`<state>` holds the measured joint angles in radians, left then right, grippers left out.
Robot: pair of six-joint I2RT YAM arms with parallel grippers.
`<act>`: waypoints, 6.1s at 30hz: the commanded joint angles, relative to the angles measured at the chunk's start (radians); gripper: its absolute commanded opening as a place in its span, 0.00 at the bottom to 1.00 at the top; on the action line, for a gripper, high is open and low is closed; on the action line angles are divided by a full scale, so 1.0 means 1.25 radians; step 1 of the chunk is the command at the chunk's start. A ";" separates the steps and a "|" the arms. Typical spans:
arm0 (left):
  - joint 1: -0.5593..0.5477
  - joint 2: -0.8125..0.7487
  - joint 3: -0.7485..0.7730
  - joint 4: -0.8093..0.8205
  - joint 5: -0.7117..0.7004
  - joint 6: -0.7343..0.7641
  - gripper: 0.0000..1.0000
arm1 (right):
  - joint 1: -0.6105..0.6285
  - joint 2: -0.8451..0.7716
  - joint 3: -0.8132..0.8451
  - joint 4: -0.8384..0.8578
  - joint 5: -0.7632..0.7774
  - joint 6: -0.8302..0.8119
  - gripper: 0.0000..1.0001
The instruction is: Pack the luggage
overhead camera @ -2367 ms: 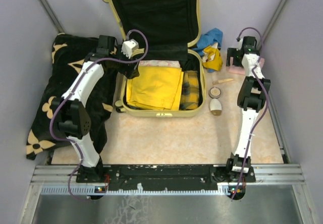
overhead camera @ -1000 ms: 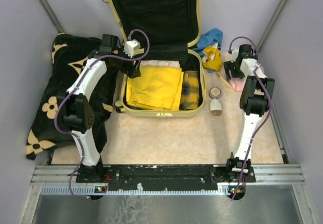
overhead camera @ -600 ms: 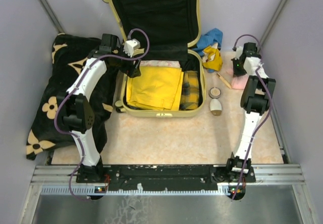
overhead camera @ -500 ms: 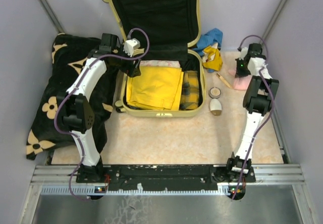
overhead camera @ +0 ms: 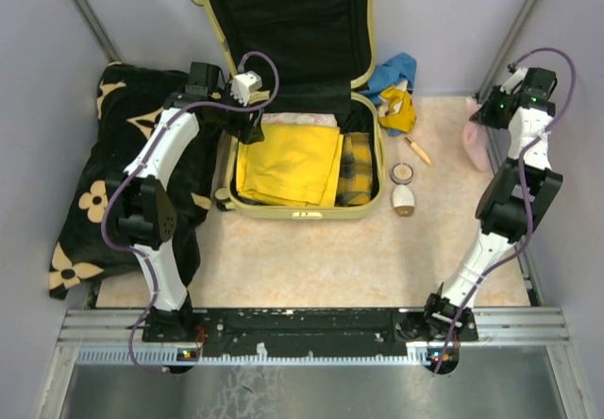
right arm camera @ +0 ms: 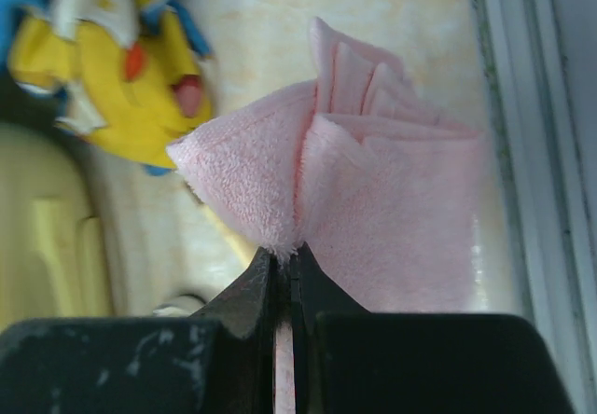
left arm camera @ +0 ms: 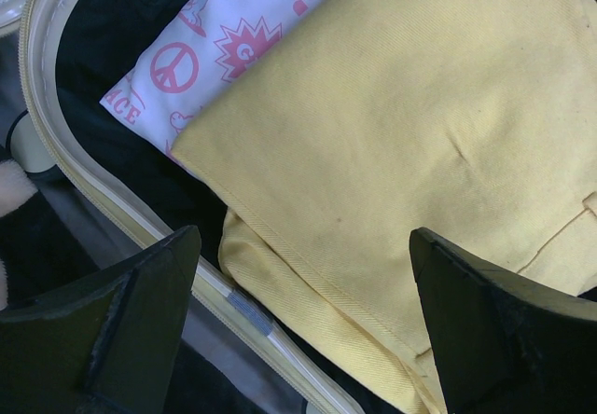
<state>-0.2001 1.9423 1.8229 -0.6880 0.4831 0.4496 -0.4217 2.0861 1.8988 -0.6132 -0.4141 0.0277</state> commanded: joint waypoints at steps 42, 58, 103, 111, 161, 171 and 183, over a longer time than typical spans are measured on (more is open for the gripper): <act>0.027 -0.112 -0.144 0.036 0.048 -0.010 0.97 | 0.583 -0.311 -0.440 0.346 -0.018 0.460 0.00; 0.028 -0.122 -0.147 -0.005 0.134 0.014 0.97 | 0.695 -0.252 -0.455 0.444 0.030 0.656 0.35; -0.258 -0.012 -0.137 0.202 0.116 0.152 0.94 | 0.225 -0.326 -0.563 0.116 0.001 -0.181 0.78; -0.254 -0.046 -0.165 0.220 0.095 0.125 0.95 | 0.285 -0.248 -0.546 0.191 0.131 -0.189 0.79; -0.181 -0.074 -0.166 0.229 0.039 0.070 0.95 | 0.489 -0.077 -0.035 0.179 0.052 -0.134 0.44; -0.175 -0.089 -0.183 0.225 0.028 0.076 0.95 | 0.527 0.120 0.116 0.178 0.104 -0.150 0.55; -0.161 -0.092 -0.186 0.225 0.044 0.083 0.97 | 0.526 0.043 0.139 0.134 0.112 -0.155 0.94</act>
<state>-0.4091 1.8656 1.5970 -0.4042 0.5159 0.5457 0.2459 2.2681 2.0369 -0.4389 -0.2779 -0.1589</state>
